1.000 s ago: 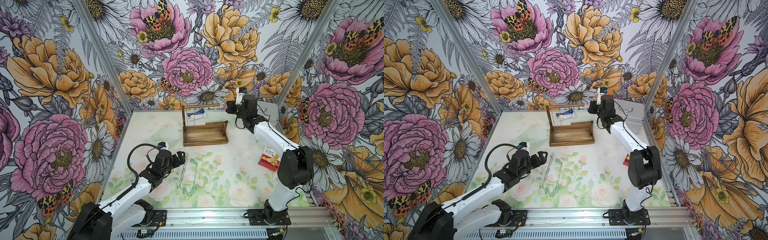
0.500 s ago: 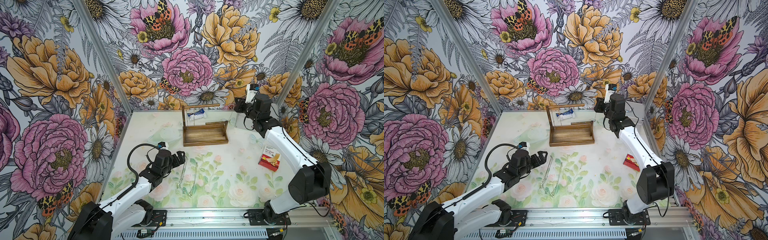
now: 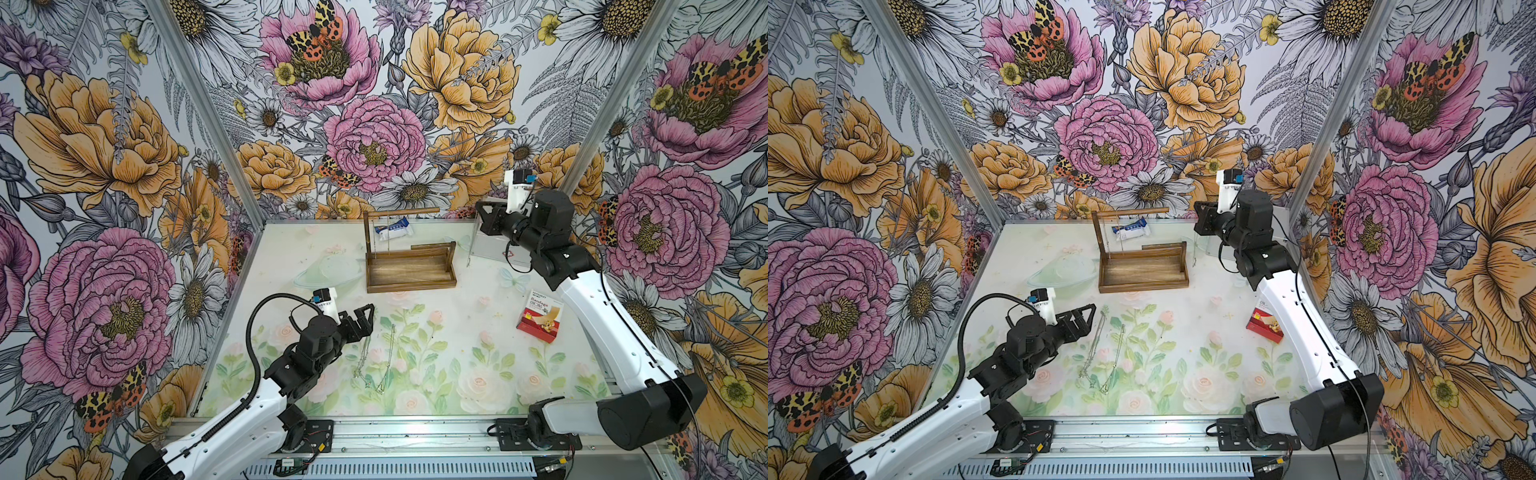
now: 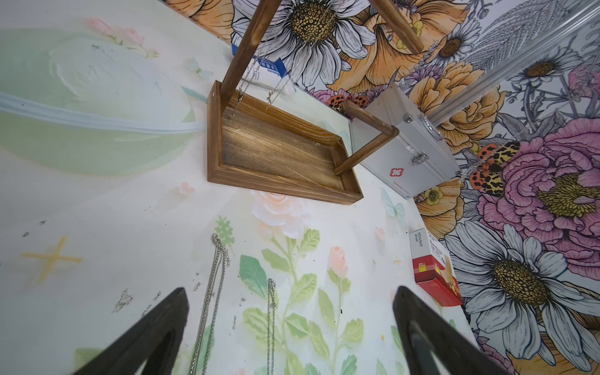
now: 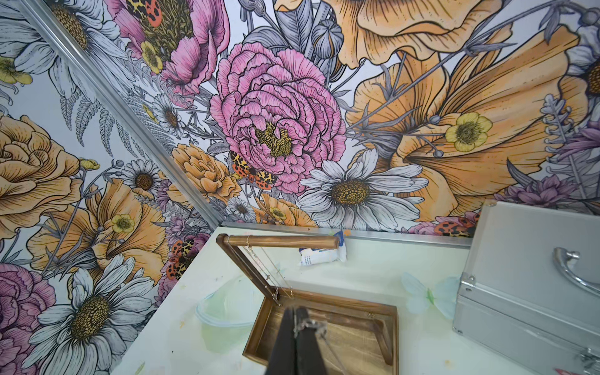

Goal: Take the necklace off the jewelry display stand
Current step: Take off the necklace from the stand.

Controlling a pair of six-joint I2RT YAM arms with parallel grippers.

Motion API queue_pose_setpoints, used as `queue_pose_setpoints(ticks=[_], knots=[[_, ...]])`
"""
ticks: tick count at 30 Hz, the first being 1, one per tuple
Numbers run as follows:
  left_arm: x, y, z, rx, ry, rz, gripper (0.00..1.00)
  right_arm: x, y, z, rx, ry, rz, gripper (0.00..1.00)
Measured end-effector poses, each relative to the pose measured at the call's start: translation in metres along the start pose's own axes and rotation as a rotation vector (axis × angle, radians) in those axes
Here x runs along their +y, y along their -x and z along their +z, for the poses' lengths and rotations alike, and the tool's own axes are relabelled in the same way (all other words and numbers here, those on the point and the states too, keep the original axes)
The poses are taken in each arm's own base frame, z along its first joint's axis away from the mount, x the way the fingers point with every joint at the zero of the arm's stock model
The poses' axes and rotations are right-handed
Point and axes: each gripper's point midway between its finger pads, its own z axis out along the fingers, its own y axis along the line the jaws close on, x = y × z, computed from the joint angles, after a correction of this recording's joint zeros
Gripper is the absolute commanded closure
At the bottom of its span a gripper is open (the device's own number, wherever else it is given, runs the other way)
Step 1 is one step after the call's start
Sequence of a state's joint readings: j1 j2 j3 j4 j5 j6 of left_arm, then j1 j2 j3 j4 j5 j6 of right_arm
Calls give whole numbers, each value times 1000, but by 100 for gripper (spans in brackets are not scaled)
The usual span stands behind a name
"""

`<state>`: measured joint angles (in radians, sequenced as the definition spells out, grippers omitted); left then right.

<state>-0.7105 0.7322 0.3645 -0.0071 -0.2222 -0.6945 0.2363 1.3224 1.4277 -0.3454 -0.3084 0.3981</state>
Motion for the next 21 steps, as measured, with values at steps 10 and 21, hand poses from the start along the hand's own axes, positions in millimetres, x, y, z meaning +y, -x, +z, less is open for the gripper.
queue_pose_setpoints(ticks=[10, 21], knots=[[-52, -11, -6, -9, -165, 148, 1, 50, -22, -54, 79, 152, -15, 100], [-132, -14, 3, 66, -456, 233, 1, 87, -69, -82, 220, 298, -6, 100]])
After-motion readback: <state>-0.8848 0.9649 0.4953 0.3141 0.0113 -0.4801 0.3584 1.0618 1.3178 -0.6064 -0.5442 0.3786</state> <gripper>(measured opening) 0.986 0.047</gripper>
